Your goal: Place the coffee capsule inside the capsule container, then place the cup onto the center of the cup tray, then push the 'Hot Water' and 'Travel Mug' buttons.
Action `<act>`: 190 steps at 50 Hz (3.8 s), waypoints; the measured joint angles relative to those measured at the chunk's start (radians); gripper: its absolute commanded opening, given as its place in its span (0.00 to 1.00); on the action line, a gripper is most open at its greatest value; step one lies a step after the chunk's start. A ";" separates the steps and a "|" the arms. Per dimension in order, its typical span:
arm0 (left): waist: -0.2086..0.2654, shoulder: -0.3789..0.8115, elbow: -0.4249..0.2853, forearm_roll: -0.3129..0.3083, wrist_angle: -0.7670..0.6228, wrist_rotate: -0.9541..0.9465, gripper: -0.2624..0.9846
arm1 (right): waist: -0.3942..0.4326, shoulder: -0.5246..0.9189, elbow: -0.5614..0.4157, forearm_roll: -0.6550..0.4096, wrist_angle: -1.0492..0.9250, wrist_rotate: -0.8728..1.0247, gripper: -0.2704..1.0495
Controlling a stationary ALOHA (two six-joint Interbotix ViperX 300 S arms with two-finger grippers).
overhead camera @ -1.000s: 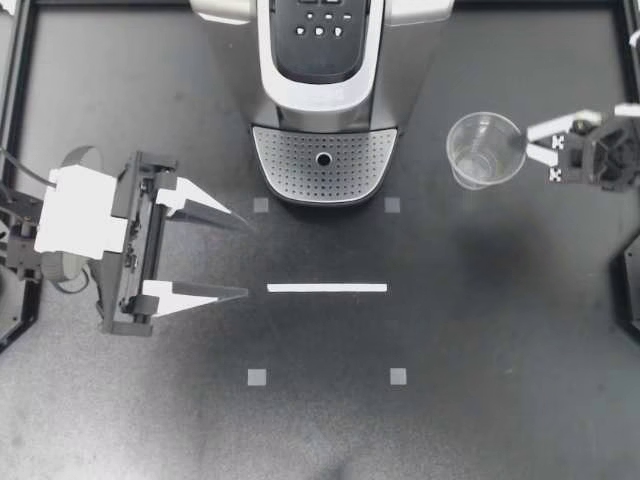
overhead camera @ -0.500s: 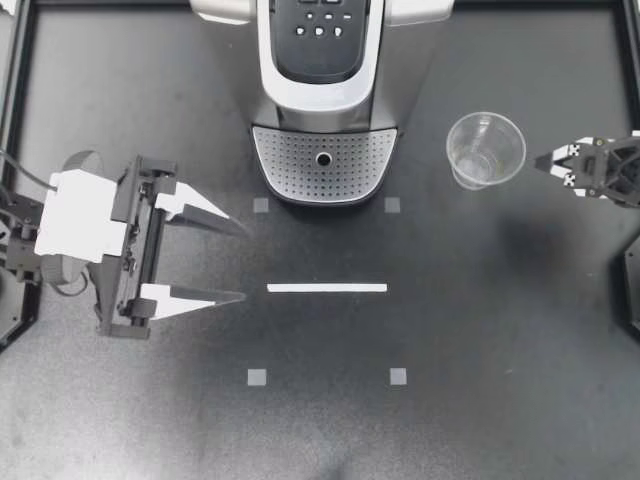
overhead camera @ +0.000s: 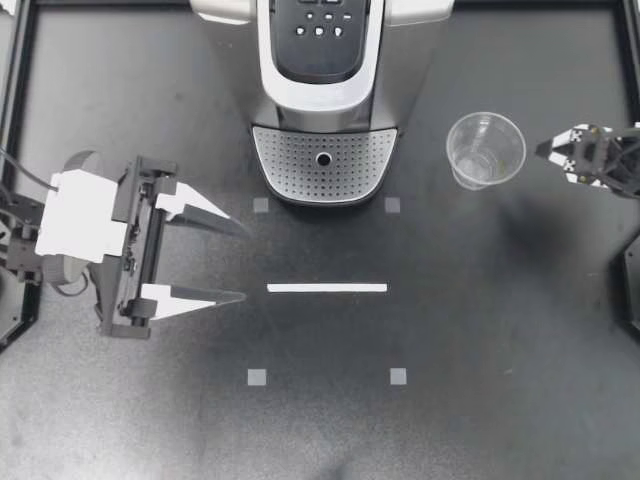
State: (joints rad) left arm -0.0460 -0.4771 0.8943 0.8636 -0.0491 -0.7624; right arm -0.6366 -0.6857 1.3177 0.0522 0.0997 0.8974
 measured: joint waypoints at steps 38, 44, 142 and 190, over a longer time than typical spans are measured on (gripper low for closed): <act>0.003 0.003 0.006 -0.002 0.000 0.000 0.71 | -0.002 0.224 -0.086 -0.006 -0.034 -0.008 0.56; 0.003 0.005 0.006 0.000 0.000 0.000 0.71 | -0.002 0.235 -0.091 -0.006 -0.034 -0.008 0.55; 0.006 0.009 0.034 -0.003 -0.006 0.002 0.71 | 0.236 0.600 -0.492 0.061 -0.164 0.114 0.26; 0.008 -0.034 0.067 -0.003 -0.006 0.002 0.71 | 0.245 0.703 -0.584 0.058 -0.149 0.112 0.28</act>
State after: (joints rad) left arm -0.0383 -0.5108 0.9618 0.8606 -0.0552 -0.7609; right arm -0.3912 0.0169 0.7332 0.1104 -0.0491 1.0094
